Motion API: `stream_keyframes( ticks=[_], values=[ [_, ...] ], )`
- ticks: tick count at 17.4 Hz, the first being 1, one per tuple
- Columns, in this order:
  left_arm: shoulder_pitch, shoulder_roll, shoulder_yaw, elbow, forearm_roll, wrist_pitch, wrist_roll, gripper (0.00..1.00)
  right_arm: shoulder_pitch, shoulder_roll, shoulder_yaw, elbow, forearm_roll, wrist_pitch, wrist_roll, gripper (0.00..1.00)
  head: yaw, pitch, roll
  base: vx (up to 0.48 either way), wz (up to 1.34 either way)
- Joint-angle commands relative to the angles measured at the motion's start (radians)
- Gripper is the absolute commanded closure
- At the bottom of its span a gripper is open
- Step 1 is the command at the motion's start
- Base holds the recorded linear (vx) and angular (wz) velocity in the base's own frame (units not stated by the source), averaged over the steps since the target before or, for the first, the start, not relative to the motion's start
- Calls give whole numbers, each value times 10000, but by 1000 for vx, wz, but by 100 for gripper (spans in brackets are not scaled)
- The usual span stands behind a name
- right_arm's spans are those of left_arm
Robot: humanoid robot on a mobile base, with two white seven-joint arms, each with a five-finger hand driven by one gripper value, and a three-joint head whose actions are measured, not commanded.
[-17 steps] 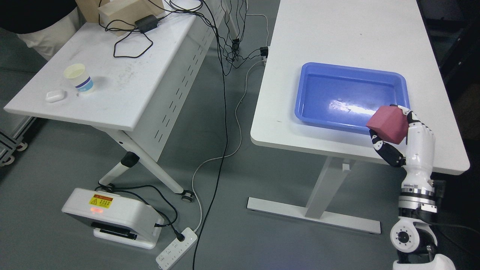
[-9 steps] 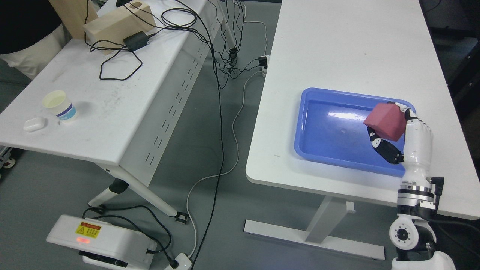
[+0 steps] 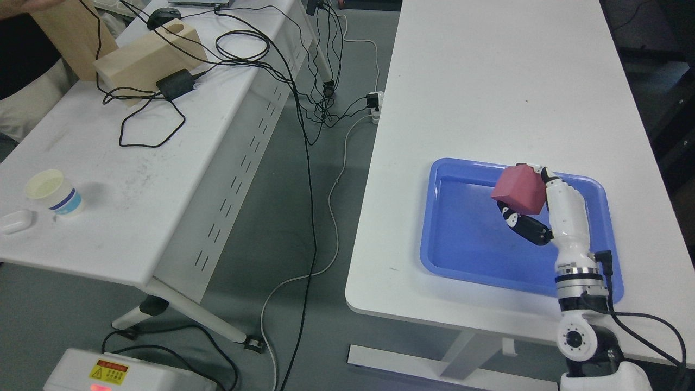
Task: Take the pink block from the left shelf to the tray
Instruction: 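Lower the pink cube into the blue tray and open the right hand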
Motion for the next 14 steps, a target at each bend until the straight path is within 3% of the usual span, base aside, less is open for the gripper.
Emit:
stream_keyframes(
  ticks=[1, 14],
  values=[
    [92, 175, 0, 0, -15, -1, 8, 0, 423, -200, 546, 115, -25, -36, 744, 88, 0, 0, 0, 52, -1],
    [92, 175, 0, 0, -15, -1, 8, 0, 332, -175, 117, 84, -683, 163, 652, 68, 0, 0, 0, 12, -1]
  ],
)
